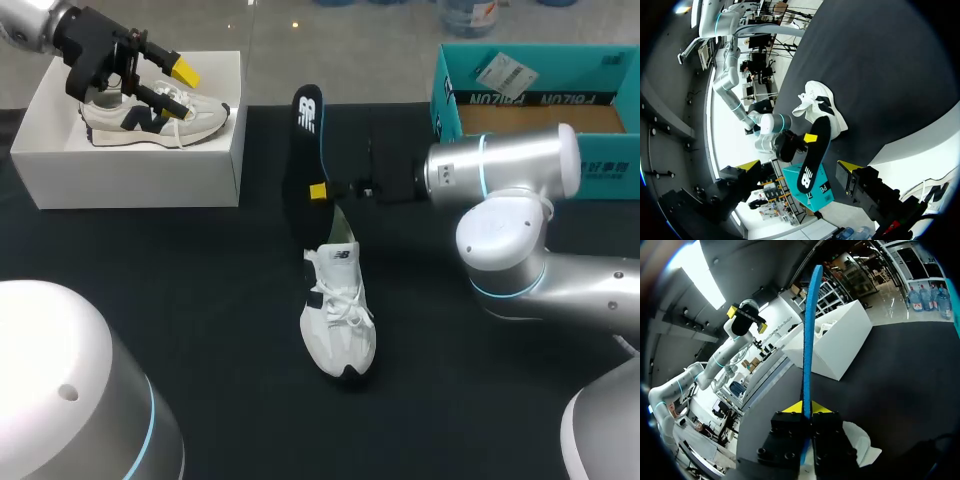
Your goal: Take the shoe out of the shoebox, open the shoe tongue, remove and reinsert the insole, then place the shoe into the shoebox
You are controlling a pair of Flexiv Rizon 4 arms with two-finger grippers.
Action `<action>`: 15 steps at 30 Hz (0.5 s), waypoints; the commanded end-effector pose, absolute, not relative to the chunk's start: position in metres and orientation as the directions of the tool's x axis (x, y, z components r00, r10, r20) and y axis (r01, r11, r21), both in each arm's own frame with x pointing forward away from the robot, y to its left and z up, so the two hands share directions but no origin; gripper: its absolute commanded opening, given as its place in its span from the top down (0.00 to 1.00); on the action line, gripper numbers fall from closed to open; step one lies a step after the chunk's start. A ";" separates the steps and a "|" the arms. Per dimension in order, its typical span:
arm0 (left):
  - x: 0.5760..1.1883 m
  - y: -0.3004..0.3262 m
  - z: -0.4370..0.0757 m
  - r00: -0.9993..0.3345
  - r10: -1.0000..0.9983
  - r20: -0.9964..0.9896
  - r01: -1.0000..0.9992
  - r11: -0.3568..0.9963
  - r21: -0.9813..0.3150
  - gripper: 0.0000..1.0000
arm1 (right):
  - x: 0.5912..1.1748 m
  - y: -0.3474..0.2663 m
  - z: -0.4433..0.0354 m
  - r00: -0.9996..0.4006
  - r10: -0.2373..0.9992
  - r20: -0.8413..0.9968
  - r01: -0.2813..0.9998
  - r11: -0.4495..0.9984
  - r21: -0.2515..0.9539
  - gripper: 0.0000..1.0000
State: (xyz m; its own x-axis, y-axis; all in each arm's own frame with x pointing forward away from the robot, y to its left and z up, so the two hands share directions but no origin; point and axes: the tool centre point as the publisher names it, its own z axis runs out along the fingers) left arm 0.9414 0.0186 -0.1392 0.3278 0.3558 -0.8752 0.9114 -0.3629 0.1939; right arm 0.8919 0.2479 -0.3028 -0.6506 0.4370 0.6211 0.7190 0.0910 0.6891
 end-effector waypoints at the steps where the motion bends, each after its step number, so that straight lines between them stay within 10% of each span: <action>1: 0.942 0.019 -0.139 0.330 0.357 -0.874 0.910 -0.366 0.193 0.00 | 0.889 0.247 -0.293 -0.667 0.453 0.591 0.696 0.099 0.711 1.00; 15: 0.942 0.019 -0.139 0.330 0.357 -0.874 0.910 -0.366 0.193 0.00 | 0.914 0.215 -0.255 -0.718 0.467 0.516 0.655 0.206 0.727 1.00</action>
State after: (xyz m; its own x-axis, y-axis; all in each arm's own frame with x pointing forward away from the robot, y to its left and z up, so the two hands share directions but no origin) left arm 0.9414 0.0186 -0.1392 0.3278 0.3558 -0.8752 0.9114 -0.3629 0.1938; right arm 0.9135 0.2246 -0.2618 -0.7186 0.4693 0.5132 0.6414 0.1621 0.7499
